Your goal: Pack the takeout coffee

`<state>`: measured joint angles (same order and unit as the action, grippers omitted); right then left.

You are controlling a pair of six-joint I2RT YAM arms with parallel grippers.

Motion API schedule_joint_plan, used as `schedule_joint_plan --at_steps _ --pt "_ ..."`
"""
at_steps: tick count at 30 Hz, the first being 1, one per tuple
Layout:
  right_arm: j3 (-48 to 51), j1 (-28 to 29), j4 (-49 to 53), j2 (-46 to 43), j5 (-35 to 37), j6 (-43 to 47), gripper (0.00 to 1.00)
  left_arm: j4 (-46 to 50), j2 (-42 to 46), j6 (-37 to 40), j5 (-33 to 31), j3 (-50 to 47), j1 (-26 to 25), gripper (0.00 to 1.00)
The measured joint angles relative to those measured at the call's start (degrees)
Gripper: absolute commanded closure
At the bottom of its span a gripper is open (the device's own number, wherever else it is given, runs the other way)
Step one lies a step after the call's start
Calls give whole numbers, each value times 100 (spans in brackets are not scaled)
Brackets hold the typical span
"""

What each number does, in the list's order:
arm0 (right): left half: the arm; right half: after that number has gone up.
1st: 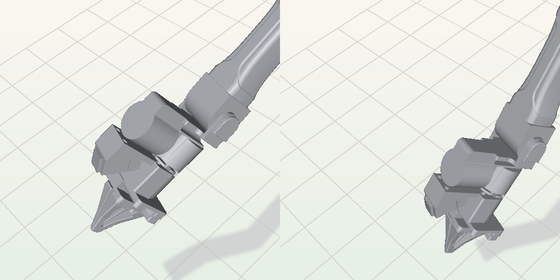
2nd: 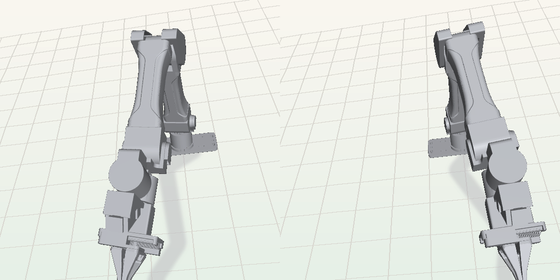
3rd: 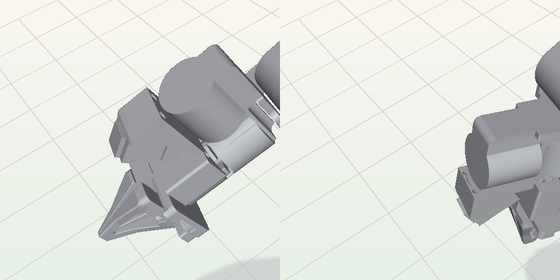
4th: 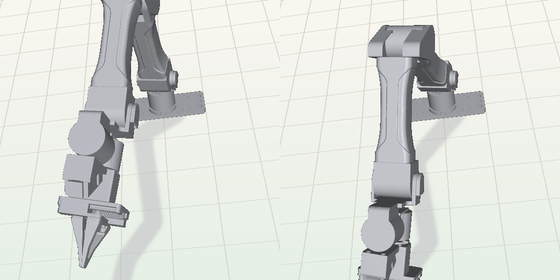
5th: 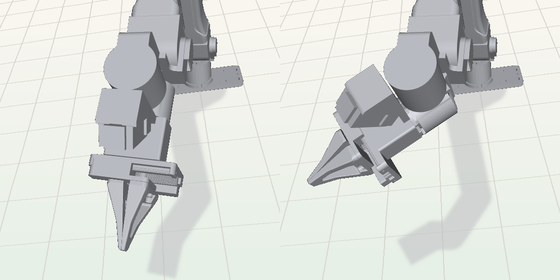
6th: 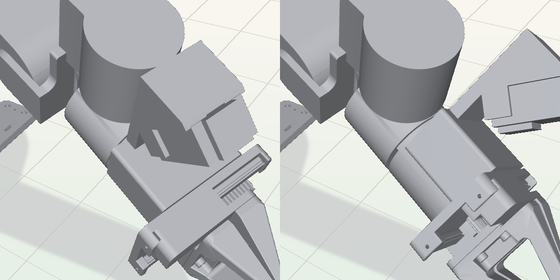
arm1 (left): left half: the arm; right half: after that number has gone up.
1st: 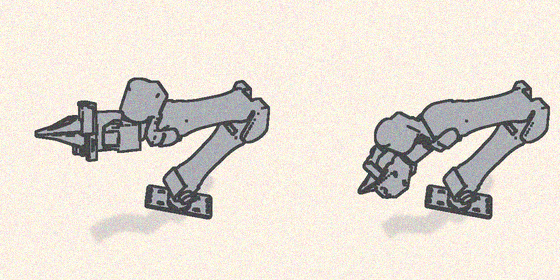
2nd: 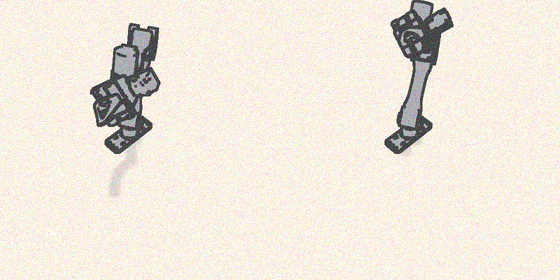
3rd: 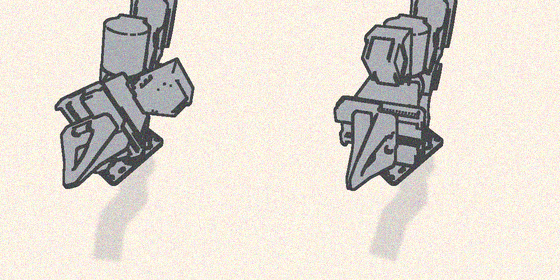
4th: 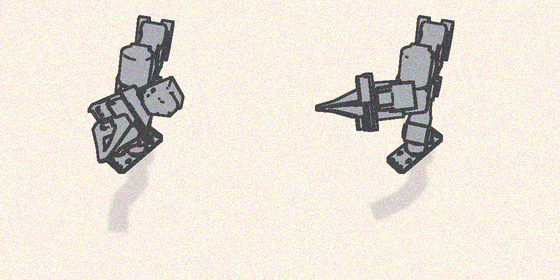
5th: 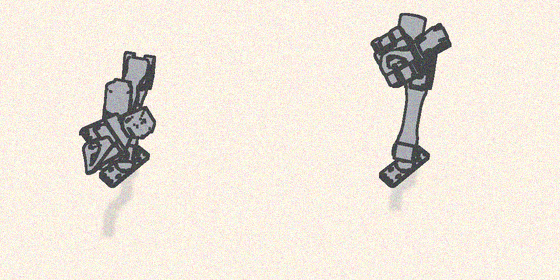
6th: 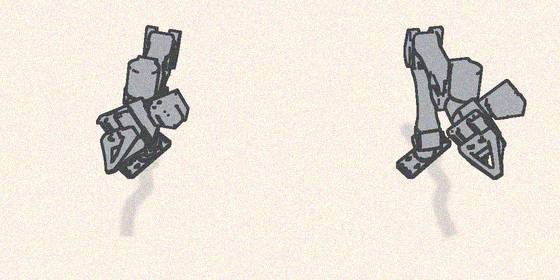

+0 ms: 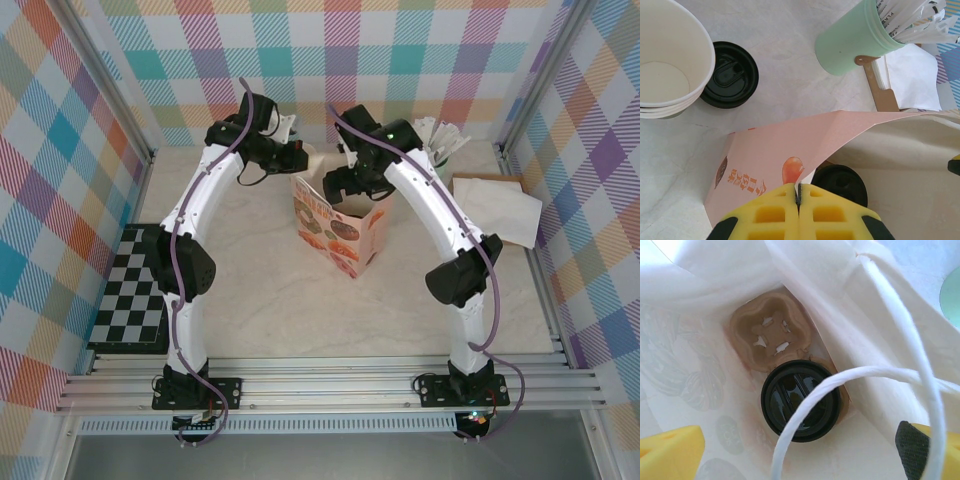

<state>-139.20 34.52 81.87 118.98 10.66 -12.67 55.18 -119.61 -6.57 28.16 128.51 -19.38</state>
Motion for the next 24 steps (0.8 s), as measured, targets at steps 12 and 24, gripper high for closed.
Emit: schedule_joint_plan --at_steps 12,24 --pt "0 2 0 -2 11 -2 0 2 0 2 0 2 0 100" --pt "7 2 -157 -109 70 -17 0 0 0 4 -2 2 0 100"
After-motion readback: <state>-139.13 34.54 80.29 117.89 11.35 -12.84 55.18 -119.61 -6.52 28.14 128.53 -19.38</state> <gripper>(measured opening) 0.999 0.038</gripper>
